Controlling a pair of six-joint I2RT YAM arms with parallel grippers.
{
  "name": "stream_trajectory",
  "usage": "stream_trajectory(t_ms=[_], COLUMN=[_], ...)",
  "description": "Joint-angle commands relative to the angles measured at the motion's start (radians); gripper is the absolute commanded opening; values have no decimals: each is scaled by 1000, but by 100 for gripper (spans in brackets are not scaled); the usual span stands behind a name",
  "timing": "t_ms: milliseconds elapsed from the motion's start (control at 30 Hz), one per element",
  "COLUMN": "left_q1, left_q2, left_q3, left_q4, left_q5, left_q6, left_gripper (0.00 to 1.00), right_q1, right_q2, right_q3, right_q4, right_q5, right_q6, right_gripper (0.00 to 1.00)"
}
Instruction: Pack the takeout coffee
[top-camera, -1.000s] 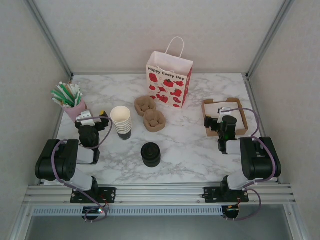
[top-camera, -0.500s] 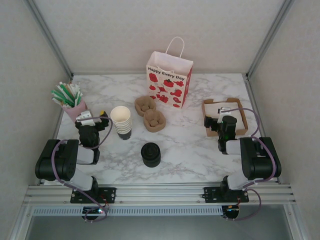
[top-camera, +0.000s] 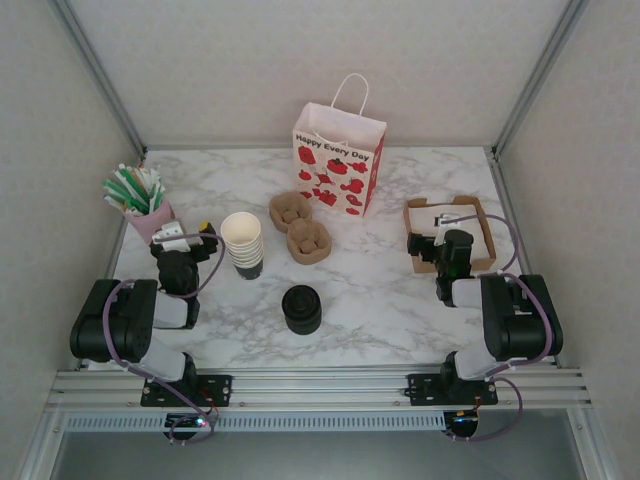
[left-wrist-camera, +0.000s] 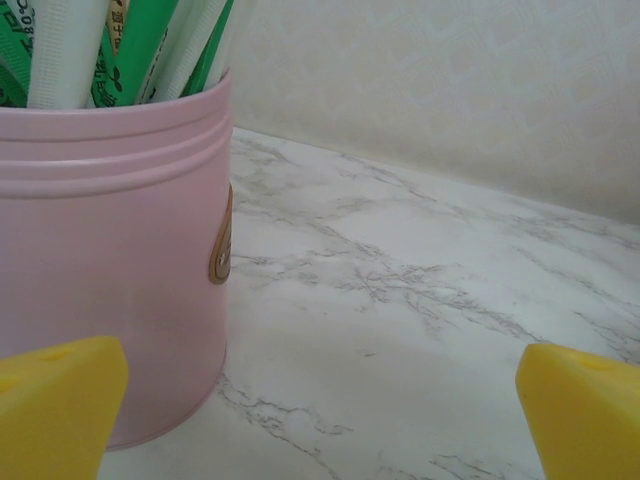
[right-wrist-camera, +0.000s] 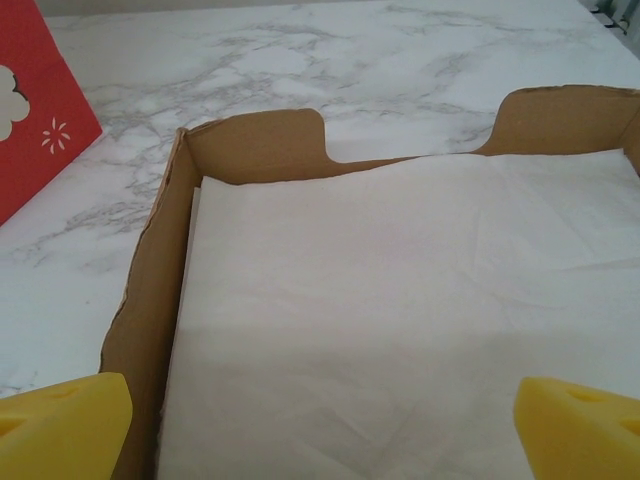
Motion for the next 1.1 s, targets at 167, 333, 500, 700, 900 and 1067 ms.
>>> stream_trajectory(t_ms=[167, 333, 500, 700, 900, 1067], left_q1=[-7, -8, -10, -16, -28, -28], left_q2=[-190, -358, -550, -760, -948, -1049], left_q3=[-45, -6, 73, 144, 263, 345], left_q4=[-41, -236, -503, -749, -1095, -1279], left_q5=[-123, -185, -198, -127, -99, 25], left_q6=[-30, -54, -120, -247, -515, -640], left_gripper=[100, 99, 100, 100, 99, 100], right_q1=[7, 10, 10, 10, 10, 10], right_q2=[-218, -385, -538, -670, -737, -808], right_q3=[25, 105, 180, 346, 468, 472], right_q4=[-187, -442, -694, -1043, -1306, -1418], right_q5=[4, 35, 47, 21, -74, -147], right_q6=[0, 67, 175, 293, 309, 370], right_gripper=[99, 99, 99, 99, 99, 99])
